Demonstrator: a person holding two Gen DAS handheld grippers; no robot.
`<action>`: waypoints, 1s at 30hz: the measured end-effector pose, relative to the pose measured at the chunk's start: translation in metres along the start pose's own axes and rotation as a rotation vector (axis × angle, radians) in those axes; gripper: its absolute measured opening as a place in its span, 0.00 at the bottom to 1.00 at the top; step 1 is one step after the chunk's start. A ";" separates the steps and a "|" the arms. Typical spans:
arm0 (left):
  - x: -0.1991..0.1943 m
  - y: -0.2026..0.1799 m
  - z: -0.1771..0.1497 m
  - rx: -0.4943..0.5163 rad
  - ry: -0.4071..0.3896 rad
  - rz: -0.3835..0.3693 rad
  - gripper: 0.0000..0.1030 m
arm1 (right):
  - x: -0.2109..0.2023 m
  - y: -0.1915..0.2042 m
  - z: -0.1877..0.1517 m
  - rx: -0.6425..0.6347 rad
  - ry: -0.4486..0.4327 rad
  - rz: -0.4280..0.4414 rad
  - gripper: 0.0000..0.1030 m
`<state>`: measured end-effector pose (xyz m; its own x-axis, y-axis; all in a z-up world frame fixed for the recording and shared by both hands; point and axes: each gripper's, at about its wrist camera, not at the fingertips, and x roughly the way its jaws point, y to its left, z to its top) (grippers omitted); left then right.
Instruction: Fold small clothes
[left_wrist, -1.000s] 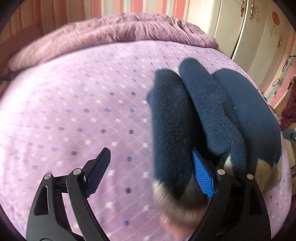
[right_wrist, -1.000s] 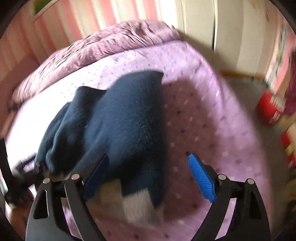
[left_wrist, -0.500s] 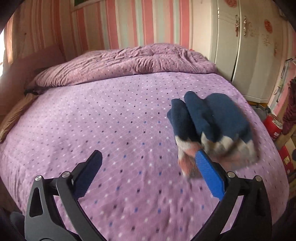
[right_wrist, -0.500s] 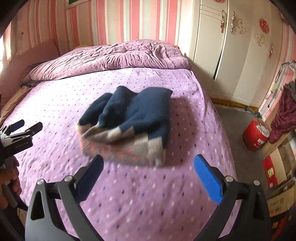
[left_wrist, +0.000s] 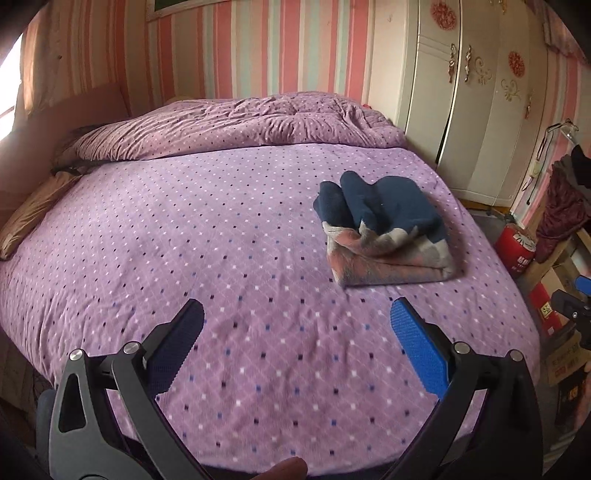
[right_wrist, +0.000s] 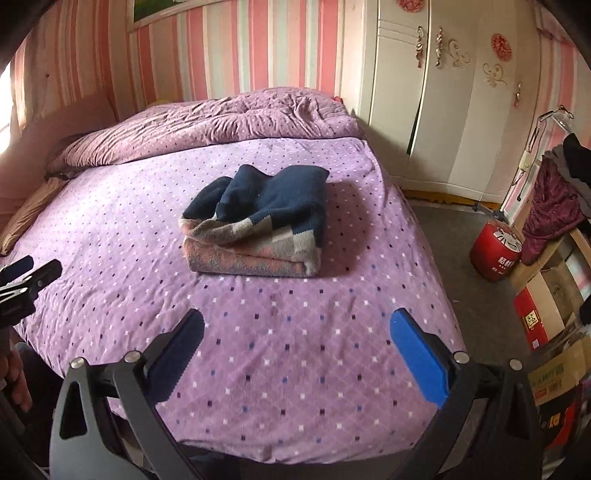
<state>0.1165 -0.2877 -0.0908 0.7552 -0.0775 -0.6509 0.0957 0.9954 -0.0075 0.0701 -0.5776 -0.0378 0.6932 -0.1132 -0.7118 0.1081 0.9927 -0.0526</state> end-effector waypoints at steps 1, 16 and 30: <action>-0.004 0.001 -0.001 -0.001 -0.004 -0.002 0.97 | -0.007 -0.002 -0.003 0.001 -0.007 -0.005 0.98; -0.064 -0.003 -0.023 -0.026 -0.041 -0.041 0.97 | -0.060 -0.019 -0.029 -0.014 -0.059 -0.005 0.98; -0.090 -0.027 -0.033 -0.001 -0.068 -0.053 0.97 | -0.088 -0.032 -0.041 -0.015 -0.077 -0.013 0.98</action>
<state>0.0247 -0.3059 -0.0569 0.7916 -0.1340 -0.5962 0.1364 0.9898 -0.0414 -0.0237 -0.5977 -0.0018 0.7446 -0.1287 -0.6550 0.1077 0.9915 -0.0724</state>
